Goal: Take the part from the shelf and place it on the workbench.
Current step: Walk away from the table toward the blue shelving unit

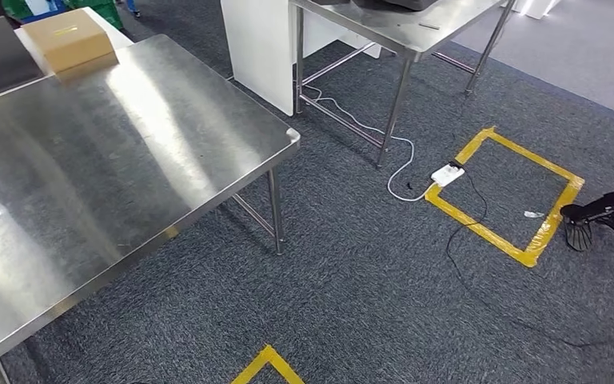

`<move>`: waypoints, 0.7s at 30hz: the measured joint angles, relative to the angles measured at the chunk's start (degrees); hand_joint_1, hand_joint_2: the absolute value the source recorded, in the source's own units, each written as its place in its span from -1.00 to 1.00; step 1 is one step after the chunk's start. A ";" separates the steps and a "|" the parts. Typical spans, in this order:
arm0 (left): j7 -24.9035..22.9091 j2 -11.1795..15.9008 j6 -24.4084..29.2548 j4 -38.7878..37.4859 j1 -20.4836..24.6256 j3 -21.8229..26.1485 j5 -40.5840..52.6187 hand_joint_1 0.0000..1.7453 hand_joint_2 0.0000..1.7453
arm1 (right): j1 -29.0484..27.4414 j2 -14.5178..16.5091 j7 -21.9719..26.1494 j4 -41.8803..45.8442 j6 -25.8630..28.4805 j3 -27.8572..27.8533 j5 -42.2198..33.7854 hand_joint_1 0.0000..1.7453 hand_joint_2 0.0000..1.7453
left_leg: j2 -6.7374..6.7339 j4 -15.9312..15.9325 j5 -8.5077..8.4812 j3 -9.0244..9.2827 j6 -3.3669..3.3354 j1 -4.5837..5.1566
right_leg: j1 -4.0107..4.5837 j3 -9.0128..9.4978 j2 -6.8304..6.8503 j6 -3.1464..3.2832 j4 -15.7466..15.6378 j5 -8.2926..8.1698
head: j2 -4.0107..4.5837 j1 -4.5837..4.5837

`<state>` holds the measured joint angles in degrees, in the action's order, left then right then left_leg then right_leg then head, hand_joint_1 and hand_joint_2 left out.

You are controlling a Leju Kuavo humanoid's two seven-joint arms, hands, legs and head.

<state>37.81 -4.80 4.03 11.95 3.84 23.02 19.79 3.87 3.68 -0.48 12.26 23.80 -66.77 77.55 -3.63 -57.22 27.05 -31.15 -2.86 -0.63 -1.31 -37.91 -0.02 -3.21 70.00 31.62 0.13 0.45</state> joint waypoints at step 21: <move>-1.84 0.16 0.01 -0.33 -0.21 -0.05 1.81 -1.00 1.00 | 0.25 -0.10 -0.38 0.02 -0.05 0.00 0.61 -1.00 1.00 | 4.22 -1.16 0.41 -0.41 2.62 -0.61 | 1.42 6.06 -1.27 3.12 -12.50 -4.82 | 0.00 0.18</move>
<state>35.98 -4.64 4.04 11.61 3.63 22.97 21.60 4.12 3.58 -0.86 12.28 23.75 -66.77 78.16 0.58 -58.38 27.46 -31.55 -0.24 -1.24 0.11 -31.85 -1.29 -0.09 57.50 26.80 0.13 0.63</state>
